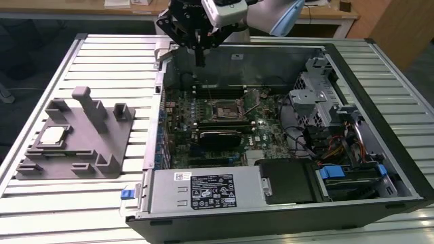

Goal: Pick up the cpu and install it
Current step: 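Reach for the cpu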

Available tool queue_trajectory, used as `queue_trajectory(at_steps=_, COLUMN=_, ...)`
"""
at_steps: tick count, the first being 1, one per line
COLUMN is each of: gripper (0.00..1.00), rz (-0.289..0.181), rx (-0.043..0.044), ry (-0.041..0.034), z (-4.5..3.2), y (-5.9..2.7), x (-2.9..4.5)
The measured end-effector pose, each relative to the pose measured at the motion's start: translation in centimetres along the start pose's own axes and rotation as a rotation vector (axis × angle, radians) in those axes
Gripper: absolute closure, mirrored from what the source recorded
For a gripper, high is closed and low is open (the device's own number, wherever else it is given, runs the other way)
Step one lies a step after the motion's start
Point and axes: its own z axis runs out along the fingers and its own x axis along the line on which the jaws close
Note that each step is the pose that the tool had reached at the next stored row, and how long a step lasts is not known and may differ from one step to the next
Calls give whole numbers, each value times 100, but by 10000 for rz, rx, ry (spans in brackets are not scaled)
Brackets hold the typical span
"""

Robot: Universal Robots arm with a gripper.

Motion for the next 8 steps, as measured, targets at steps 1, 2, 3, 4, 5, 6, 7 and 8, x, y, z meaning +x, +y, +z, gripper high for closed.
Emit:
queue_trajectory(at_steps=1, gripper=89, rz=-1, rx=0, ry=0, z=0, y=-1, x=10)
queue_trajectory(at_steps=2, gripper=89, rz=-1, rx=0, ry=0, z=-1, y=-2, x=22)
queue_trajectory(at_steps=3, gripper=89, rz=-1, rx=-1, ry=-1, z=-1, y=-3, x=37)
queue_trajectory(at_steps=4, gripper=89, rz=-2, rx=-1, ry=-3, z=-1, y=-4, x=55)
queue_trajectory(at_steps=5, gripper=89, rz=-2, rx=-1, ry=-5, z=-2, y=-6, x=78)
queue_trajectory(at_steps=6, gripper=89, rz=-1, rx=-1, ry=-8, z=-2, y=-8, x=101)
queue_trajectory(at_steps=7, gripper=89, rz=0, rx=-2, ry=-11, z=-3, y=-9, x=125)
queue_trajectory(at_steps=8, gripper=89, rz=-1, rx=-2, ry=-14, z=-4, y=-11, x=148)
